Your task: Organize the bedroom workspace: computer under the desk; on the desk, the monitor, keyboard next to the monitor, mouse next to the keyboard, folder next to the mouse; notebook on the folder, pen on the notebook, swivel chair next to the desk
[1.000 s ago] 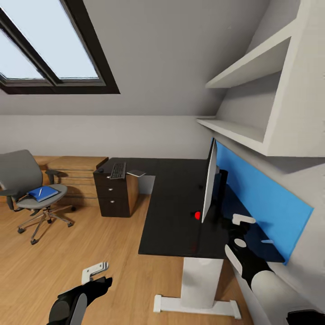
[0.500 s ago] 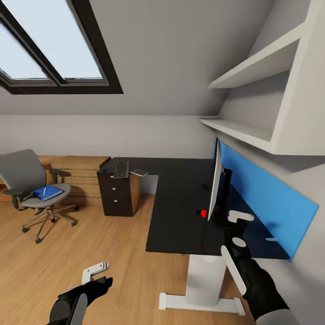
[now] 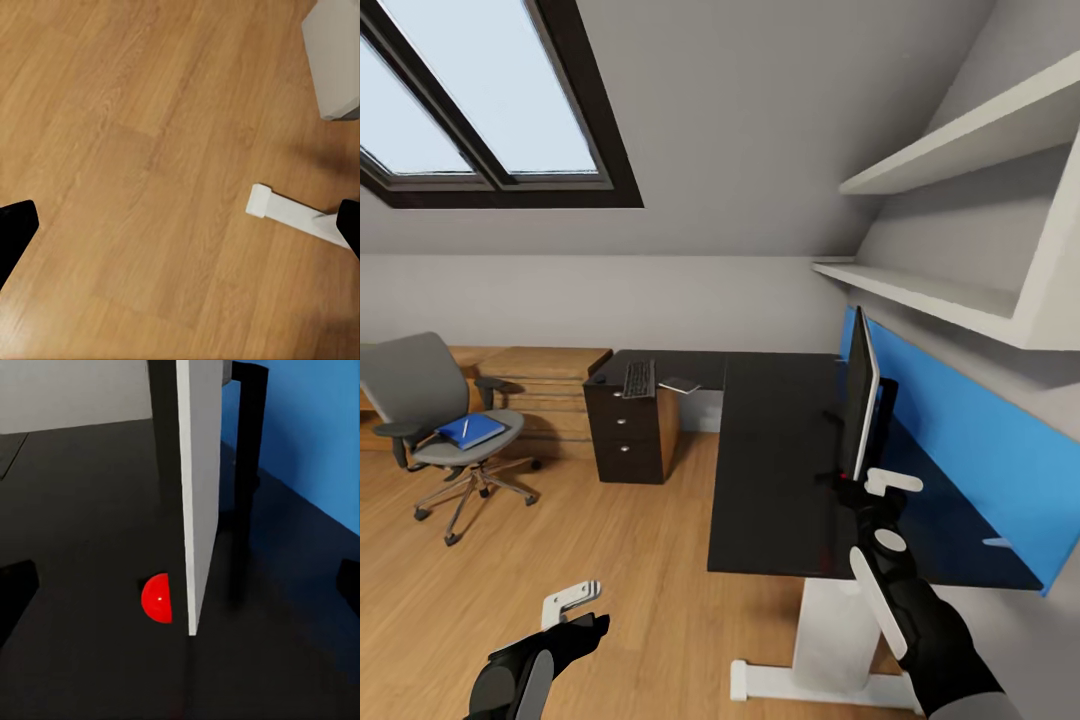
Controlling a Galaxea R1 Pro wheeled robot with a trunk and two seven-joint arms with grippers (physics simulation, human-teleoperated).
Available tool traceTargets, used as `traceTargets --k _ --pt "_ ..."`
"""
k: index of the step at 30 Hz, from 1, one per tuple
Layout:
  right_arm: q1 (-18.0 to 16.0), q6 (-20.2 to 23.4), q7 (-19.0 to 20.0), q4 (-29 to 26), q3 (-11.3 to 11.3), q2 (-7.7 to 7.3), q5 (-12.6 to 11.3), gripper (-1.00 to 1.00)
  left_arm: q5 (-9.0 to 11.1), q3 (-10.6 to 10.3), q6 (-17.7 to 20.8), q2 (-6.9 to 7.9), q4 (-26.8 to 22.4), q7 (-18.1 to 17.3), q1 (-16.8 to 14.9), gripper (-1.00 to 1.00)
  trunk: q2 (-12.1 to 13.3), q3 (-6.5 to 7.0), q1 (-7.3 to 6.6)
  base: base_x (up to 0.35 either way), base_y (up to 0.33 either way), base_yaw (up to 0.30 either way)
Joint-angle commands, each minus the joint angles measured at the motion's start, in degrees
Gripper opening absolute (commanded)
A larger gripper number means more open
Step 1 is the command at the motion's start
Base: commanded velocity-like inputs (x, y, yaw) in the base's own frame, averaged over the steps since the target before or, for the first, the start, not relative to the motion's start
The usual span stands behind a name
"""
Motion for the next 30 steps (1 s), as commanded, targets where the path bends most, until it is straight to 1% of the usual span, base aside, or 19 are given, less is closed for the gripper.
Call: traceTargets --k 1,6,11,14,16,17,18,20,25,30 --pt "0.0 0.2 -0.5 -0.1 0.2 -0.08 -0.3 1.0 0.6 0.1 0.2 -0.04 -0.1 0.4 0.0 1.0 -0.1 -0.08 0.01 0.031 0.019 0.0" --pt "0.1 0.0 -0.5 -0.1 0.2 -0.1 -0.2 1.0 0.6 0.1 0.2 -0.04 -0.1 0.4 0.0 1.0 -0.1 -0.08 0.01 0.061 0.007 0.0" --pt "0.1 -0.1 -0.5 0.0 0.1 -0.2 0.0 1.0 0.6 0.0 0.2 -0.04 -0.1 0.4 0.0 1.0 -0.1 -0.08 0.01 0.238 0.002 0.0" --pt "0.1 -0.4 -0.5 0.2 0.1 -0.24 0.1 1.0 0.6 0.1 0.3 -0.04 -0.1 0.4 0.0 1.0 -0.1 -0.08 0.01 0.114 0.0 0.0" --pt "0.1 -1.1 -0.5 0.3 0.1 -0.25 0.2 1.0 0.6 0.1 0.3 -0.04 -0.1 0.4 0.0 1.0 -0.1 -0.08 0.01 0.057 0.0 0.0" --pt "0.1 -2.2 -0.5 0.4 0.1 -0.25 0.3 1.0 0.6 0.1 0.3 -0.04 -0.1 0.4 0.0 1.0 -0.1 -0.08 0.01 0.119 0.0 0.0" --pt "0.1 -4.1 -0.5 0.7 0.1 -0.25 0.7 1.0 0.6 0.0 0.3 -0.04 -0.1 0.4 0.0 1.0 -0.1 -0.08 0.01 0.218 0.0 0.0" --pt "0.1 -6.2 -0.6 1.5 0.1 -0.27 1.4 1.0 0.6 0.0 0.2 -0.04 -0.1 0.4 0.0 1.0 -0.1 -0.08 0.01 0.229 0.0 0.0" --pt "0.1 -7.2 -0.6 2.1 0.0 -0.34 1.8 1.0 0.6 0.0 0.2 -0.04 -0.1 0.4 0.0 1.0 -0.1 -0.08 0.01 0.116 -0.027 0.0" --pt "0.1 -7.3 -0.6 2.1 -0.1 -0.4 1.9 1.0 0.6 -0.1 0.2 -0.04 -0.1 0.4 0.0 1.0 -0.1 -0.08 0.01 0.197 -0.162 0.0"
